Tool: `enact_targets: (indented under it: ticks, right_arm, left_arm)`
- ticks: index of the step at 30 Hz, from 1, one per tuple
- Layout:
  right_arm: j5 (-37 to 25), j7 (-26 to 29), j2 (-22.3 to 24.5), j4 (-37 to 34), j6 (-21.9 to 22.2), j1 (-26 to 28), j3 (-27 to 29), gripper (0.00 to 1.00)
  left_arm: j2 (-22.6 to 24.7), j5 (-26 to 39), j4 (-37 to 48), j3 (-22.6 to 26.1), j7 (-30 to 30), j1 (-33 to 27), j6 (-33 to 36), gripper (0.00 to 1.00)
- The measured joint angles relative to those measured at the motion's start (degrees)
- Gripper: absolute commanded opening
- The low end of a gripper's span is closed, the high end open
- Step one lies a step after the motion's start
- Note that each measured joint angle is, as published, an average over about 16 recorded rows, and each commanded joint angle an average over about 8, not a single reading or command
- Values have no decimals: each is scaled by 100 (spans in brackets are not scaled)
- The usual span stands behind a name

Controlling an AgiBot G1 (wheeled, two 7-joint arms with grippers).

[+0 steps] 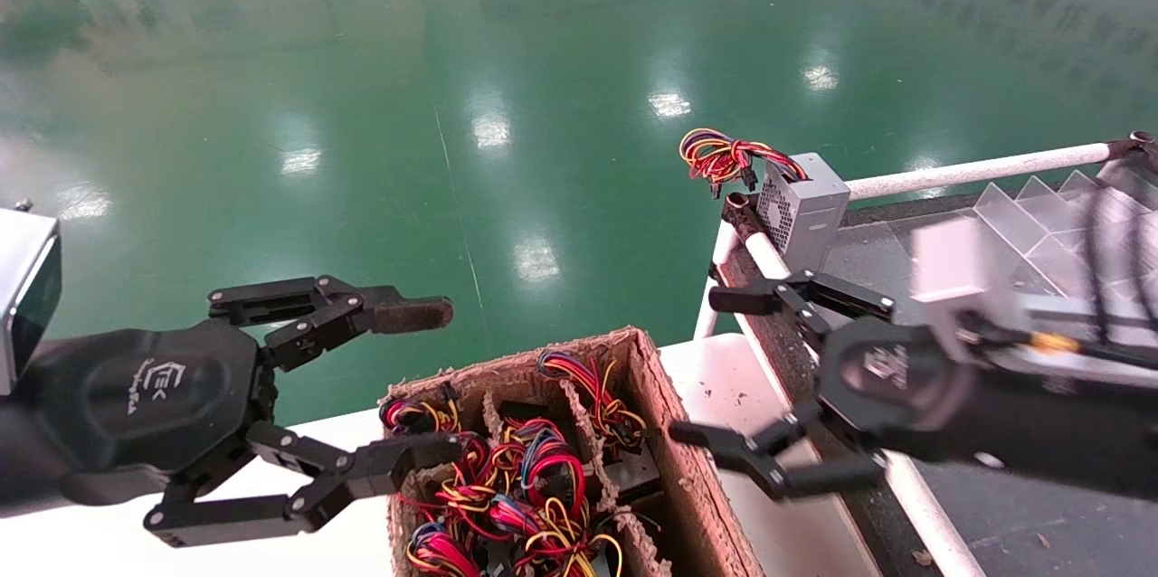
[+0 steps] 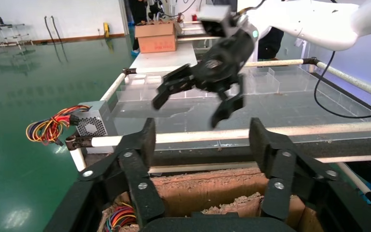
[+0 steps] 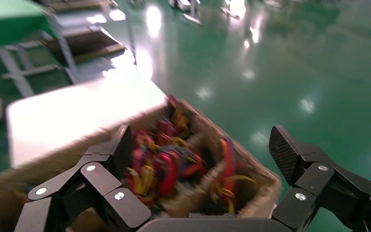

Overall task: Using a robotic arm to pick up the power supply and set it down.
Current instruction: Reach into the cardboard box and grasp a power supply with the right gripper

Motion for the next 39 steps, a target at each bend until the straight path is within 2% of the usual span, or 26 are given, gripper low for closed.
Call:
enact_targets:
  ticks: [3,4,5,11,13,24,39]
  right_arm:
    - [-404,129,-240,-88,261,157,-199,100]
    - [-527,168,-326,-125,339,208,-263,95]
    - [-643,205,-414,-167,412,257,-326,85]
    - [-1166,305,-978,-518,764,472,-639,10]
    - [-1275,290,-1155,-649,855,504,-713,0]
    - [-1650,162,-1812,-1118,1301,498,-959,0]
    - [-2027,236,-1962,-972,1707,357,-1116,0]
  left_arm:
    - [0,0,0,0,0,0,0,100]
    - [0,0,0,0,0,0,0,100]
    - [0,0,0,0,0,0,0,100]
    - [0,0,0,0,0,0,0,100]
    - [0,0,0,0,0,0,0,100]
    - [0,0,0,0,0,0,0,100]
    - [0,0,0,1,0,0,0,100]
